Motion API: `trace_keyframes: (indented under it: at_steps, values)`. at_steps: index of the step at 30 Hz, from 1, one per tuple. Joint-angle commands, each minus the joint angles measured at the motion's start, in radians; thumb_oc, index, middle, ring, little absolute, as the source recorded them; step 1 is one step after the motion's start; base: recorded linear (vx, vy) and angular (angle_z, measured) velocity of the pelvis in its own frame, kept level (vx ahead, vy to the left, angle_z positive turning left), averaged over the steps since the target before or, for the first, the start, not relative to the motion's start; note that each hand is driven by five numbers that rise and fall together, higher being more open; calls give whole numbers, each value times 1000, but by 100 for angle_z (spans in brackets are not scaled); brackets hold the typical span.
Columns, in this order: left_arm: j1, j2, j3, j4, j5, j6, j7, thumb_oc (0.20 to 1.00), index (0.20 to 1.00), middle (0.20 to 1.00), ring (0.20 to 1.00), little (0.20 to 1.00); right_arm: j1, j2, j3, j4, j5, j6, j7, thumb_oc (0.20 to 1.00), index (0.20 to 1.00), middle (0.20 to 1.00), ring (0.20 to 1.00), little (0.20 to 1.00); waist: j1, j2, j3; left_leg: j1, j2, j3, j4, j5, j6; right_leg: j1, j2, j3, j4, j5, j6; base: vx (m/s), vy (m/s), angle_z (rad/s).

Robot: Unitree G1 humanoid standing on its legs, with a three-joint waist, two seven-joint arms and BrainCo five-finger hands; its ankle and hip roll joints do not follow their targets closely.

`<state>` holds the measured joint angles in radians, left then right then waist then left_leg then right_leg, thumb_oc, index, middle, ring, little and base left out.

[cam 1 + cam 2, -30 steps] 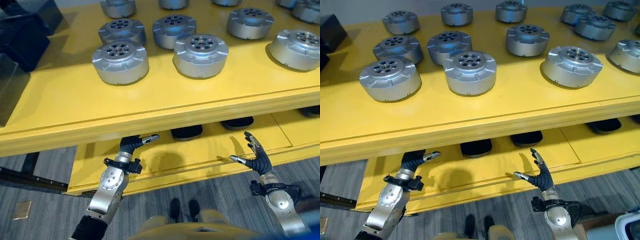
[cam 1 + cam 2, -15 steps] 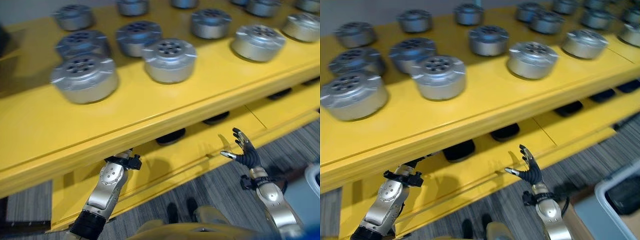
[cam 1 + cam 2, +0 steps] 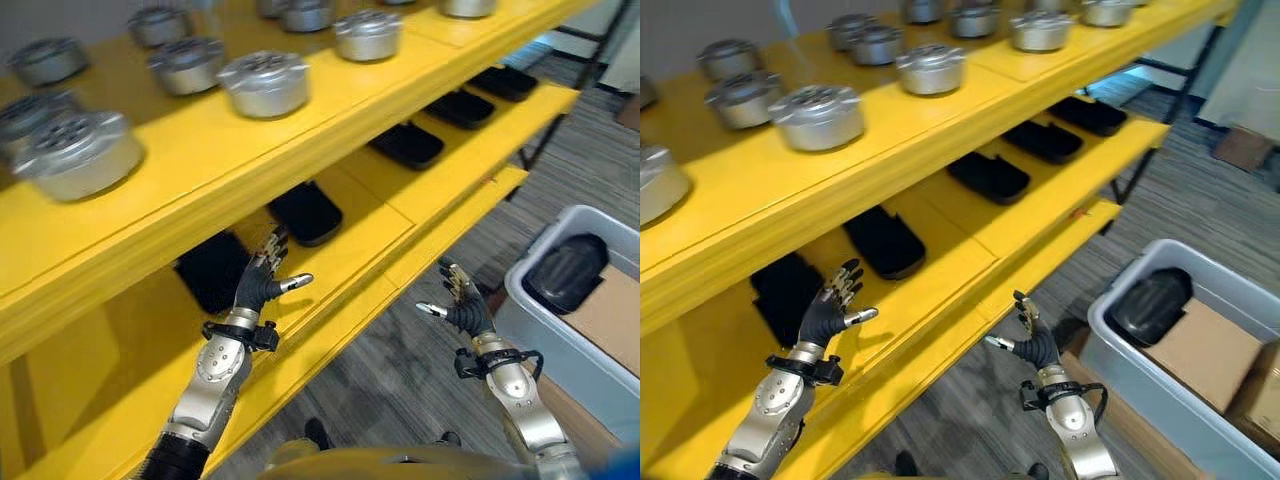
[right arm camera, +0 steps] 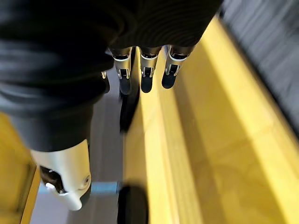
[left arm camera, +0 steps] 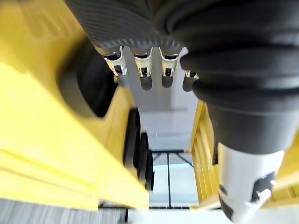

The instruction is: Move parts from the plastic box to the shelf.

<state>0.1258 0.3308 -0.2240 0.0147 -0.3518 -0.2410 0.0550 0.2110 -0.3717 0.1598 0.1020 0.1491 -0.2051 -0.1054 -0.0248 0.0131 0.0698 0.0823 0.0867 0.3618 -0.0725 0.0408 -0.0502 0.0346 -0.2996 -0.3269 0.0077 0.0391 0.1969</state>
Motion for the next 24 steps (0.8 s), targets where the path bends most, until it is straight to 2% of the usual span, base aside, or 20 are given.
trace_keyframes:
  at_steps: [1,2,3,6,7,8,11,13,16,18,19,20,21,22,23,24]
  values:
    - [-24,54,55,-39,-13,-32,15,1000,1000,1000,1000,1000,-14,25,-24,-76,39,-40,9,1000,1000,1000,1000,1000,-3,-60,-25,-28,-47,-70,29,-75,44,-56,-36,-8,3,118,21,9,-185,-15]
    - [-23,53,55,-39,-13,-32,15,1000,1000,1000,1000,1000,-13,24,-24,-76,39,-40,9,1000,1000,1000,1000,1000,-2,-59,-25,-27,-45,-69,29,-75,42,-56,-34,-8,3,118,20,23,-349,-11]
    - [-14,52,57,-40,-17,-29,5,1000,1000,1000,1000,1000,-10,14,-30,-82,45,-45,17,1000,1000,1000,1000,1000,-20,-49,-26,-19,-7,-52,25,-57,21,-52,6,8,-8,83,0,15,-237,-29]
    - [-6,46,56,-36,-29,-29,-11,1000,1000,1000,1000,1000,-7,-7,-41,-86,54,-52,21,1000,1000,1000,1000,1000,-41,-31,-28,-10,47,-29,23,-31,-9,-52,68,33,-19,48,-24,16,-305,-39]
    - [-9,44,52,-28,-28,-27,-15,1000,1000,1000,1000,1000,-9,-14,-45,-85,66,-59,18,1000,1000,1000,1000,1000,-57,-22,-27,-13,81,-22,37,-16,-25,-51,105,55,-24,29,-41,6,-242,-45]
    - [-9,43,52,-28,-28,-28,-15,1000,1000,1000,1000,1000,-9,-15,-45,-85,67,-59,18,1000,1000,1000,1000,1000,-57,-21,-27,-13,83,-22,38,-16,-26,-51,107,56,-24,29,-42,7,-264,-22]
    - [-11,34,46,-16,-28,-29,-21,1000,1000,1000,1000,1000,2,-19,-60,-82,94,-78,11,1000,1000,1000,1000,1000,-92,-10,-19,-17,151,-5,103,0,-53,-42,176,96,-16,-15,-84,29,-310,-24]
    - [-7,27,44,-9,-30,-30,-24,1000,1000,1000,1000,1000,11,-26,-64,-87,98,-83,15,1000,1000,1000,1000,1000,-100,-7,-9,-27,180,-11,173,6,-55,-37,210,128,-11,-35,-107,37,-250,-21]
    - [-7,20,47,-10,-43,-32,-22,1000,1000,1000,1000,1000,4,-33,-55,-62,106,-86,11,1000,1000,1000,1000,1000,-97,-15,17,-111,236,-94,403,100,-52,-33,266,191,-2,-48,-157,35,-295,-62]
    - [7,19,47,-19,-45,-31,-28,1000,1000,1000,1000,1000,16,-43,-53,-57,114,-90,19,1000,1000,1000,1000,1000,-82,-35,34,-174,256,-131,533,160,-43,-13,285,210,-13,-49,-191,38,-273,-104]
    - [19,14,42,-24,-46,-29,-33,1000,1000,1000,1000,1000,24,-53,-55,-57,104,-84,18,1000,1000,1000,1000,1000,-61,-48,51,-258,160,-193,538,107,-11,1,281,234,-31,-52,-189,34,-157,-69]
    - [19,14,42,-23,-46,-29,-33,1000,1000,1000,1000,1000,24,-53,-55,-57,104,-84,18,1000,1000,1000,1000,1000,-63,-48,50,-260,158,-194,539,105,-9,1,279,232,-31,-53,-187,48,-37,-46]
    - [20,13,42,-26,-50,-30,-36,1000,1000,1000,1000,1000,18,-56,-57,-57,104,-84,21,1000,1000,1000,1000,1000,-46,-53,58,-301,83,-235,502,59,8,10,275,247,-41,-46,-175,48,28,-32]
    - [19,14,43,-27,-49,-32,-36,1000,1000,1000,1000,1000,14,-58,-58,-55,100,-86,22,1000,1000,1000,1000,1000,-36,-55,60,-333,35,-259,444,50,14,7,276,257,-49,-36,-167,94,39,-35]
    - [19,16,42,-28,-48,-36,-40,1000,1000,1000,1000,1000,11,-59,-60,-51,93,-87,24,1000,1000,1000,1000,1000,-33,-52,62,-332,16,-267,348,48,15,9,279,261,-55,-33,-158,137,60,-29]
    - [14,17,38,-22,-42,-39,-37,1000,1000,1000,1000,1000,9,-59,-61,-46,86,-91,21,1000,1000,1000,1000,1000,-28,-38,64,-352,9,-274,254,92,1,11,295,266,-60,-31,-154,157,70,-30]
